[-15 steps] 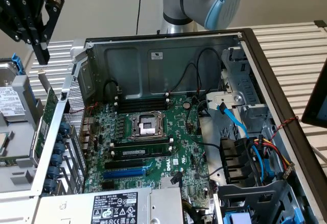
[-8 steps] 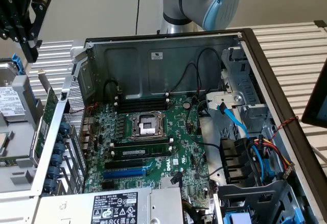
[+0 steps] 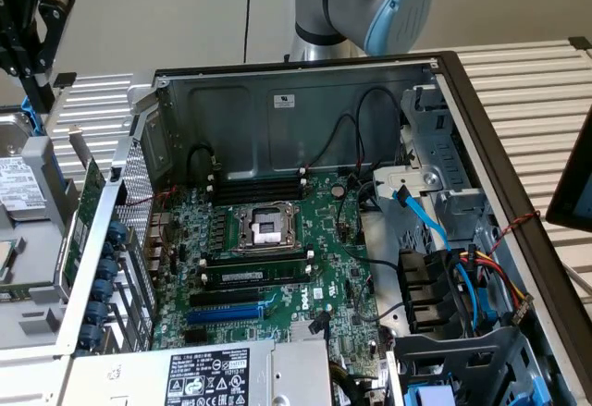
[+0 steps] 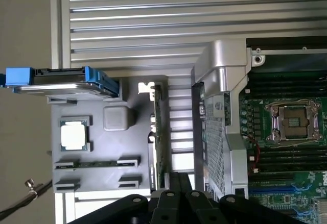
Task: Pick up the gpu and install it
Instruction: 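Reach for the gpu, then pick up the gpu and move the gpu toward the slot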
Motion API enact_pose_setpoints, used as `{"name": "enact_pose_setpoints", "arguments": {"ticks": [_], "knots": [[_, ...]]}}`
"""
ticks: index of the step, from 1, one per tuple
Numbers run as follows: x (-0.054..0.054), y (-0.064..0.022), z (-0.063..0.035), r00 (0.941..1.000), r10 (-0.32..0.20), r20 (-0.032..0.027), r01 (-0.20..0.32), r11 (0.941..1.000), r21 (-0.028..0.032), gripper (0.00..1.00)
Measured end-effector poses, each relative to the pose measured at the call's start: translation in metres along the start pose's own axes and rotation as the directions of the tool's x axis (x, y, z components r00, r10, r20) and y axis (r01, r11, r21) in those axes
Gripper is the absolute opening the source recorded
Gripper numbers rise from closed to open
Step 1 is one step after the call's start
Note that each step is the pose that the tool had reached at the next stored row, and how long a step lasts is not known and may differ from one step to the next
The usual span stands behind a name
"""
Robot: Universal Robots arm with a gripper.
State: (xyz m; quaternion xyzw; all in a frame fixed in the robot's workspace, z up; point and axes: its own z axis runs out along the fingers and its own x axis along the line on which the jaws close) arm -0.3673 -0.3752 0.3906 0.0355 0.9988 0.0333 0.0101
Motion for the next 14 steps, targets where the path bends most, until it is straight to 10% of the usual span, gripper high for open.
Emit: {"name": "enact_pose_setpoints", "arguments": {"ticks": [14], "knots": [[0.016,0.0077,0.0016,1.0000,0.000,0.0012,0.000,1.0000,0.0000,0.11]]}}
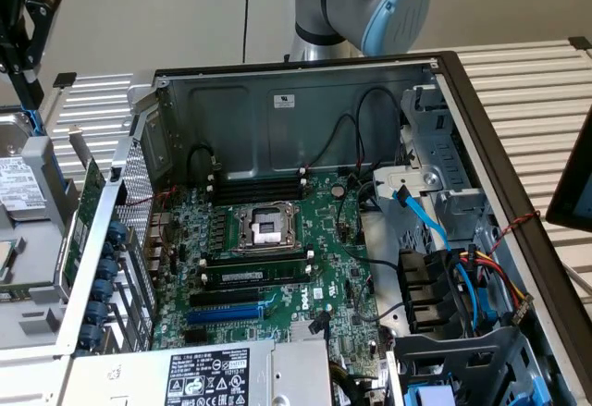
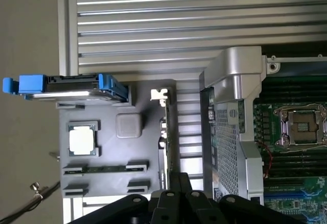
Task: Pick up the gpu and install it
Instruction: 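Pick up the gpu and move the gpu toward the slot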
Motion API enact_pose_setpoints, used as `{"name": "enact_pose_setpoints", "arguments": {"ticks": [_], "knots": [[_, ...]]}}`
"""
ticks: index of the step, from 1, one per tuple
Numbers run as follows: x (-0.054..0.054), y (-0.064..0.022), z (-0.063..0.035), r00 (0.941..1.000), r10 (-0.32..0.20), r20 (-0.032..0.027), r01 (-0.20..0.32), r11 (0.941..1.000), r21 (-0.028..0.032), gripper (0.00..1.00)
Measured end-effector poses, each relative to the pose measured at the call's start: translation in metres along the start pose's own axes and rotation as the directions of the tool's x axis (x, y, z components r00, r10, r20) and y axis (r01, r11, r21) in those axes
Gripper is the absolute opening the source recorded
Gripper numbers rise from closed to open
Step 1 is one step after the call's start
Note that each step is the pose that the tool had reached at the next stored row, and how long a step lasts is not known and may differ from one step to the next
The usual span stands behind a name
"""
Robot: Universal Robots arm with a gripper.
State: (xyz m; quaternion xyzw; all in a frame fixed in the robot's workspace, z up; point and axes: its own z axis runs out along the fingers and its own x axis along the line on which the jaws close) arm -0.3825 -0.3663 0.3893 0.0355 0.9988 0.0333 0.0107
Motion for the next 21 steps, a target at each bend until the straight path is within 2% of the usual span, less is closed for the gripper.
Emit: {"name": "enact_pose_setpoints", "arguments": {"ticks": [4,7,10,12,13,15,19,20,21], "knots": [[0.002,-0.0003,0.0006,1.0000,0.000,0.0013,0.000,1.0000,-0.0001,0.11],[0.008,-0.0007,0.0011,1.0000,0.000,0.0041,0.000,1.0000,-0.0003,0.11],[0.016,-0.0013,0.0019,0.9998,-0.001,0.0206,0.001,1.0000,-0.0016,0.11],[0.020,-0.0016,0.0028,0.9992,-0.002,0.0391,0.003,1.0000,-0.0043,0.11],[0.024,-0.0020,0.0041,0.9987,-0.003,0.0517,0.003,1.0000,-0.0073,0.11],[0.028,-0.0024,0.0057,0.9983,-0.003,0.0583,0.004,0.9999,-0.0094,0.11],[0.030,-0.0032,0.0087,0.9982,-0.003,0.0605,0.004,0.9998,-0.0171,0.12],[0.030,-0.0040,0.0097,0.9982,-0.002,0.0599,0.004,0.9997,-0.0225,0.12],[0.030,-0.0046,0.0109,0.9982,-0.002,0.0596,0.004,0.9996,-0.0282,0.18]]}}
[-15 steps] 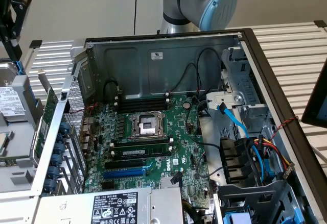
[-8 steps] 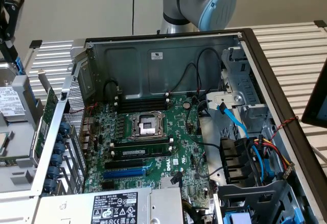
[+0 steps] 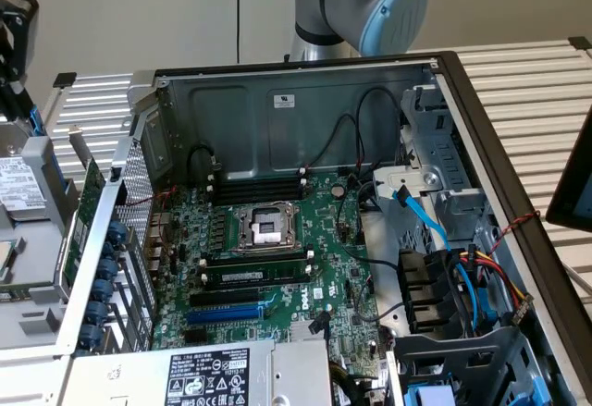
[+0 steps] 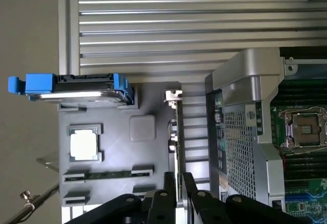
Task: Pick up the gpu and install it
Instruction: 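Pick up the gpu and move the gpu toward the slot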
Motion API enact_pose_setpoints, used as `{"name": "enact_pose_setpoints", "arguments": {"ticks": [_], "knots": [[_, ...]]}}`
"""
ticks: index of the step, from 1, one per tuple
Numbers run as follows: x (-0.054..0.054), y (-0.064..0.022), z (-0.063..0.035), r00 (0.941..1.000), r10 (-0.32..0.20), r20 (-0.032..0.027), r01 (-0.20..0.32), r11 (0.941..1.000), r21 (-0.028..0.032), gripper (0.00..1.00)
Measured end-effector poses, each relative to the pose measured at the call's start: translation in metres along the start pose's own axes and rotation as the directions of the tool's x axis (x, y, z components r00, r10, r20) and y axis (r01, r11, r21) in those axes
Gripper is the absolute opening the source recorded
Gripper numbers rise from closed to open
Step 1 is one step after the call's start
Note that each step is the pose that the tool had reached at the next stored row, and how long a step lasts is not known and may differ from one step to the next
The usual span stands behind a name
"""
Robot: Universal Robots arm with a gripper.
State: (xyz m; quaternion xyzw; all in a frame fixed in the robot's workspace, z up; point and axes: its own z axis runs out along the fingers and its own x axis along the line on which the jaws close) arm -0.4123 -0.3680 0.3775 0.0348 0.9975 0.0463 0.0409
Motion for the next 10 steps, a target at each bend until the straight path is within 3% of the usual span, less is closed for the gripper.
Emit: {"name": "enact_pose_setpoints", "arguments": {"ticks": [1,2,4,5,6,10], "knots": [[0.000,-0.0010,0.0007,1.0000,0.001,-0.0005,-0.001,1.0000,-0.0064,0.24],[0.001,-0.0026,0.0013,1.0000,0.001,0.0001,-0.001,0.9999,-0.0136,0.24],[0.003,-0.0054,0.0029,1.0000,0.002,0.0004,-0.002,0.9997,-0.0231,0.36],[0.004,-0.0071,0.0041,1.0000,0.002,0.0004,-0.002,0.9997,-0.0258,0.36],[0.004,-0.0093,0.0057,1.0000,0.002,0.0004,-0.002,0.9996,-0.0273,0.43],[0.005,-0.0213,0.0117,1.0000,0.002,0.0006,-0.002,0.9996,-0.0282,0.43]]}}
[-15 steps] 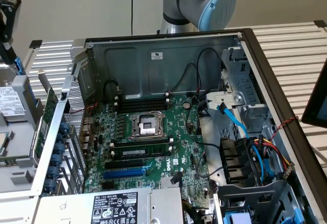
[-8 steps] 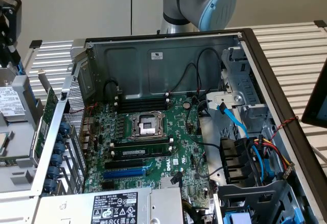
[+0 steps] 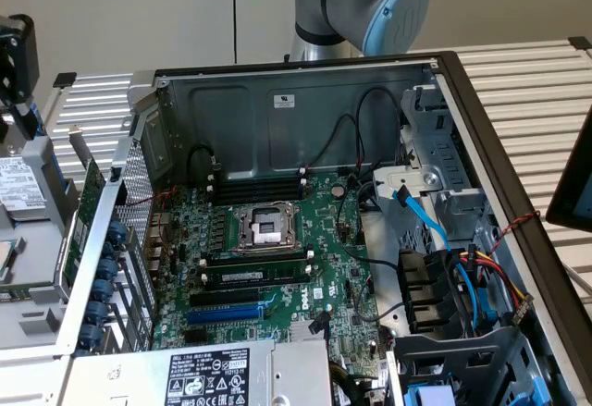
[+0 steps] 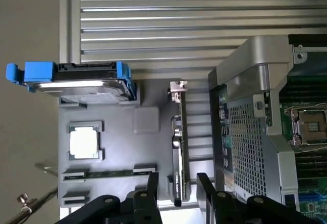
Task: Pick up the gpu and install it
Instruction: 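Pick up the gpu and move the gpu toward the slot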
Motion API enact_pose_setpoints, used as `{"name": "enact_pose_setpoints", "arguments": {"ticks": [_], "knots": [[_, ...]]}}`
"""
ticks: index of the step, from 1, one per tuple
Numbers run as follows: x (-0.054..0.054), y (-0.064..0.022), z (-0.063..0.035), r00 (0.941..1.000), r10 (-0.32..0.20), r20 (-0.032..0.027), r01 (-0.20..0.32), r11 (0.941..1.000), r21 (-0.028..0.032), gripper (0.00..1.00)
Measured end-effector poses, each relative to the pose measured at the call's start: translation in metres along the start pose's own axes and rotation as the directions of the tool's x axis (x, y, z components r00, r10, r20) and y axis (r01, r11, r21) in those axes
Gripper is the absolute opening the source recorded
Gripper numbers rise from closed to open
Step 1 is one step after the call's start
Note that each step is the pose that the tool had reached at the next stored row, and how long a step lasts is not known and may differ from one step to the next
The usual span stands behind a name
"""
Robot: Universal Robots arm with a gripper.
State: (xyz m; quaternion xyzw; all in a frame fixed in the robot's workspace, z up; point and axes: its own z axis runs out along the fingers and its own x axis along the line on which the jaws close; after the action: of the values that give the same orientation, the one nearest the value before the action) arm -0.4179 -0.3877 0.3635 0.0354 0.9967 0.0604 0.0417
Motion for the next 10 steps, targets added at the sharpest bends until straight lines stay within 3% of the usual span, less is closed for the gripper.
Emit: {"name": "enact_pose_setpoints", "arguments": {"ticks": [4,10], "knots": [[0.000,-0.0110,0.0062,1.0000,0.000,0.0002,0.000,1.0000,-0.0004,0.43],[-0.002,-0.0158,0.0167,1.0000,0.000,0.0000,0.000,1.0000,-0.0009,0.43]]}}
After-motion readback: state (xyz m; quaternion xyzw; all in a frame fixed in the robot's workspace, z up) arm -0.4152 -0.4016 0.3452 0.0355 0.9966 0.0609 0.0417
